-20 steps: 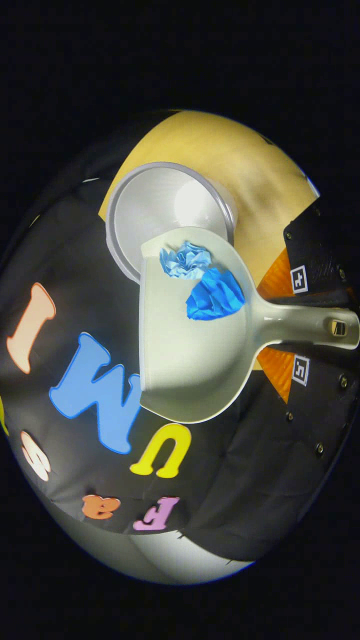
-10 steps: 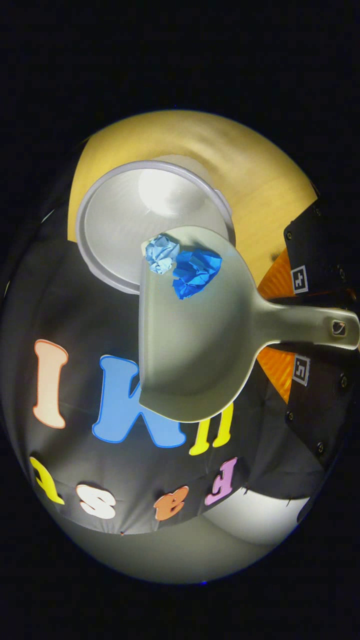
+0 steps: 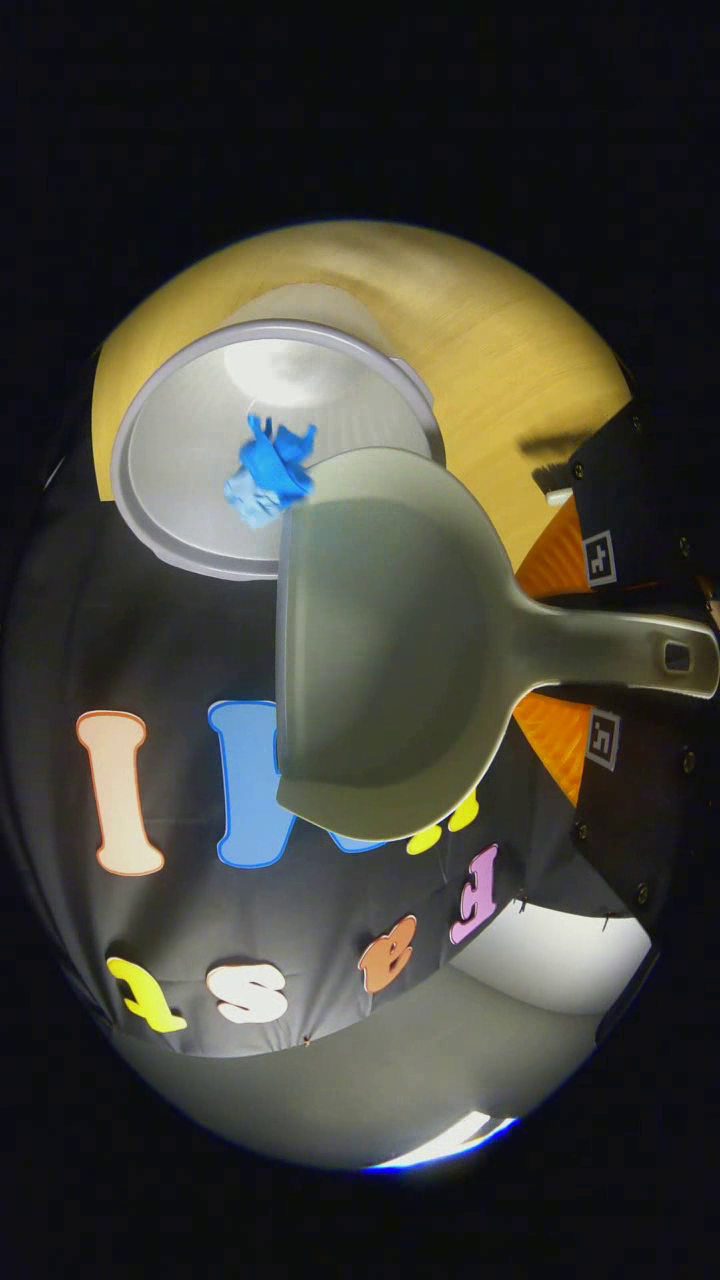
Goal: Pick up the small broom and dustpan from the desktop, sweep the trash into the dustpan with the broom, and then empty the trash into the garbage bin.
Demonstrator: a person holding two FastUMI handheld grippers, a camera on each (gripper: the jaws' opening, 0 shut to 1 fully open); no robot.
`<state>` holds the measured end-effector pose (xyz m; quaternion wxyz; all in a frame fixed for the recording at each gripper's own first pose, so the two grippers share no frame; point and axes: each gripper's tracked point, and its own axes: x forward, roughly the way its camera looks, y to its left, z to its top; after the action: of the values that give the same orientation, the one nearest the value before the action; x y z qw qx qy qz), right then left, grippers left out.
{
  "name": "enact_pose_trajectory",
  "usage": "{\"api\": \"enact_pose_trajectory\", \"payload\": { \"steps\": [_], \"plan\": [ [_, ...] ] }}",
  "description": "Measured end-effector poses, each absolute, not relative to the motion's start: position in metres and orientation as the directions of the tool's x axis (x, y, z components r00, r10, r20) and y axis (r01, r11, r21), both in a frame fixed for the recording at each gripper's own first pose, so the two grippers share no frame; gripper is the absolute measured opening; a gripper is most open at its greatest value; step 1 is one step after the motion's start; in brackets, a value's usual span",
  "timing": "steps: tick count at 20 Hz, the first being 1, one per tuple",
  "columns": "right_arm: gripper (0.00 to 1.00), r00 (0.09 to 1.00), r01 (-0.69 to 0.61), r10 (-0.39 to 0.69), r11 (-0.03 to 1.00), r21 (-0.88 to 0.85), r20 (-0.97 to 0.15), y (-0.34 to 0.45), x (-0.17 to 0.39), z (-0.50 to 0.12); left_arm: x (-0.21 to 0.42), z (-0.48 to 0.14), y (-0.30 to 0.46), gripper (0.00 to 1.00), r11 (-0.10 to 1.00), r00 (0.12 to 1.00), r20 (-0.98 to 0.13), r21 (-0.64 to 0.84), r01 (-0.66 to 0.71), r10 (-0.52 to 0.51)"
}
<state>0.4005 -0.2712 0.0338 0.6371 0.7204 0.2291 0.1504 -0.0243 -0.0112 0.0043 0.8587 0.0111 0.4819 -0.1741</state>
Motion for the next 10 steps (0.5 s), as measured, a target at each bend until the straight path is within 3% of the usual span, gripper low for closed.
{"api": "enact_pose_trajectory", "payload": {
  "steps": [5, 10],
  "plan": [
    [0.3, 0.829, 0.12, 0.558, -0.103, 0.987, -0.043, -0.272, 0.402, 0.038, -0.033, 0.007, -0.012, 0.4, 0.951, 0.492, -0.828, -0.147, 0.271, -0.268],
    [0.3, 0.808, 0.075, 0.588, -0.021, 0.997, -0.048, -0.249, 0.406, 0.038, -0.035, 0.01, -0.005, 0.41, 0.954, 0.509, -0.818, -0.15, 0.26, -0.268]
  ]
}}
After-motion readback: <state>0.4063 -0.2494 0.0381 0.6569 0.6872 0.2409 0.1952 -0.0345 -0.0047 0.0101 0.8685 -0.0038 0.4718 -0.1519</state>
